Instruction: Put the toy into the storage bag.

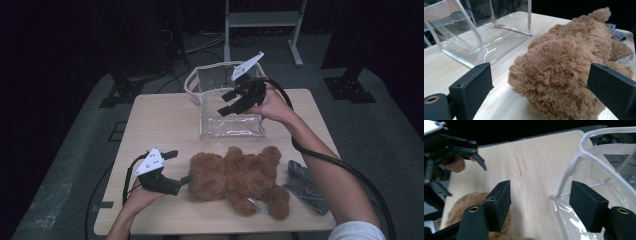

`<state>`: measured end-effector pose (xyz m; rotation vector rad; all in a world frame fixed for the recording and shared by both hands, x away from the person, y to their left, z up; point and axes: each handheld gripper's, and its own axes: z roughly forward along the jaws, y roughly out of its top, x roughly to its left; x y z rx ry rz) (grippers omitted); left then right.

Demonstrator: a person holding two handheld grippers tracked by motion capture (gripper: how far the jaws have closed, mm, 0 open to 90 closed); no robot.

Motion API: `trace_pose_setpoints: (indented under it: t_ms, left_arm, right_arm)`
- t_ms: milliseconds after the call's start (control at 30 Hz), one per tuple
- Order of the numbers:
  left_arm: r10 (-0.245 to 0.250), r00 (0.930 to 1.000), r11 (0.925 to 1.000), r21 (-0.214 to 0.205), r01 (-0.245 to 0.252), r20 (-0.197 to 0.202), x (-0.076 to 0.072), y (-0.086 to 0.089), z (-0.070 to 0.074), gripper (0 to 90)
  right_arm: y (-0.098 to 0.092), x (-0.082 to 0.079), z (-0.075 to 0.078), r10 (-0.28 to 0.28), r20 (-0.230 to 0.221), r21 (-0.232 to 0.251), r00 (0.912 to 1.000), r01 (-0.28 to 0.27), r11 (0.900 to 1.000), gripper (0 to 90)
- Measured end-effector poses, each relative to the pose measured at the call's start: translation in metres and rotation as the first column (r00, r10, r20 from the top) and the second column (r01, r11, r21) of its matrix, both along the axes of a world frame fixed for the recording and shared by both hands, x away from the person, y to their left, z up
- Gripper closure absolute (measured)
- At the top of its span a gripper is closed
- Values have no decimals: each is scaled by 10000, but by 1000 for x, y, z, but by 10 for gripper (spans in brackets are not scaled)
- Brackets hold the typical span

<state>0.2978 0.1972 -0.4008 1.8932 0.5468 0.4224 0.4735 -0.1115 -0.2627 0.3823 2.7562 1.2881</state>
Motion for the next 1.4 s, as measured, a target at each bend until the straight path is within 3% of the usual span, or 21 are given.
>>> trace_pose_setpoints:
  t_ms: [300,533,600,700,800,1000,1233,1400]
  left_arm:
    - [-12,10000,9996,274,11,20,-1,1,0,52]
    - [-22,10000,9999,128,23,-31,1,1,-1,52]
    - [-114,9999,9997,197,114,-26,0,0,-2,52]
    - [-111,9999,9997,196,113,-65,1,0,-3,52]
    - [-88,10000,9998,177,88,-41,1,1,-3,52]
    - [-89,9999,9999,114,90,-57,1,1,-4,51]
    - [-123,9999,9999,80,123,-10,1,-1,-5,52]
    - [-136,9999,9999,21,136,-22,1,-1,-4,52]
  right_arm:
    - [9,28,-1,-334,134,-708,9994,343,9969,322]
    - [5,46,4,-571,265,-870,9980,592,9944,336]
    - [3,51,5,-741,137,-697,9972,748,9948,338]
    - [1,58,5,-882,19,-928,9961,880,9918,338]
    - [1,63,4,-892,50,-1146,9960,892,9894,344]
    - [-1,69,-1,-1010,112,-1162,9948,1016,9880,359]
    - [-11,76,-4,-1192,-177,-1114,9927,1165,9869,404]
    - [-17,80,-7,-1431,-50,-1081,9897,1417,9840,419]
